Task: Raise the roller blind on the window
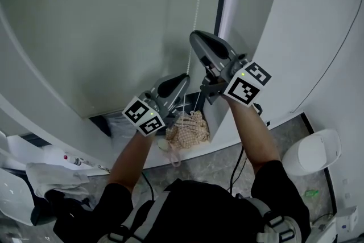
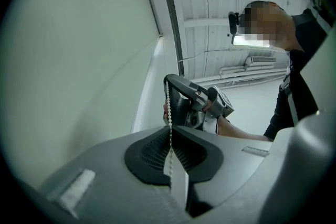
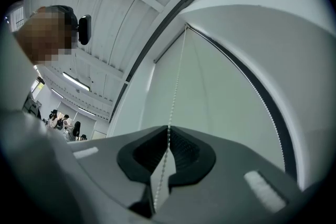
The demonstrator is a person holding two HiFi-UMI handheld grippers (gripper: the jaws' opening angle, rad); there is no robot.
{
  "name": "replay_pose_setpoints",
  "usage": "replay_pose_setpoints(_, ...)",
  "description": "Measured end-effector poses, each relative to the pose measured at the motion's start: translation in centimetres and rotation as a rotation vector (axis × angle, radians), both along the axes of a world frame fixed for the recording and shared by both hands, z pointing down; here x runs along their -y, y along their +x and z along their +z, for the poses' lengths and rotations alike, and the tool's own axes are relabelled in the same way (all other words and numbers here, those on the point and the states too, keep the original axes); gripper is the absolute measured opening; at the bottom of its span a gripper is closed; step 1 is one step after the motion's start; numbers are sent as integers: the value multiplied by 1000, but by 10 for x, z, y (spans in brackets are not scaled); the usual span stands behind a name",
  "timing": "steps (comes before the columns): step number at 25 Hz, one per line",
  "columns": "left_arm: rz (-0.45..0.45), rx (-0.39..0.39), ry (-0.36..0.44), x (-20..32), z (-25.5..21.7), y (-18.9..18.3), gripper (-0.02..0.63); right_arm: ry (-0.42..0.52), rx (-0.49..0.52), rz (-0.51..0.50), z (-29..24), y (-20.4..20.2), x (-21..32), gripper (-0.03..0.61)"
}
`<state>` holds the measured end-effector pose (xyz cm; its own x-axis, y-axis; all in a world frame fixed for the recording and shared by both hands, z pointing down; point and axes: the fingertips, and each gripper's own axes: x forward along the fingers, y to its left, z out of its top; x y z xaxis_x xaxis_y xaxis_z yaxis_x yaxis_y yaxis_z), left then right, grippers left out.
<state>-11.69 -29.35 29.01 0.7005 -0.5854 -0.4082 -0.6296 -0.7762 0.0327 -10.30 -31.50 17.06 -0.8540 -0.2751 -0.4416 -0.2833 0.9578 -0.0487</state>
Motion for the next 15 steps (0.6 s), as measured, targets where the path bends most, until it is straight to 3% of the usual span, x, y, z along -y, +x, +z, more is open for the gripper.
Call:
replay_pose_setpoints(6, 36, -5, -59, 5, 31, 15, 17, 5, -4, 52, 29, 20, 3, 17)
replay_pose_setpoints(8, 41, 24, -108, 8, 62, 24, 17, 13, -58, 99, 56, 25, 4, 17)
replay_pose_setpoints(10, 35, 78, -188, 10, 112, 33, 17, -5, -149, 139, 104, 26, 4, 17)
replay_pose_setpoints(15, 67, 170, -516, -4, 263, 45, 18, -153, -369, 143, 258, 29, -8, 17)
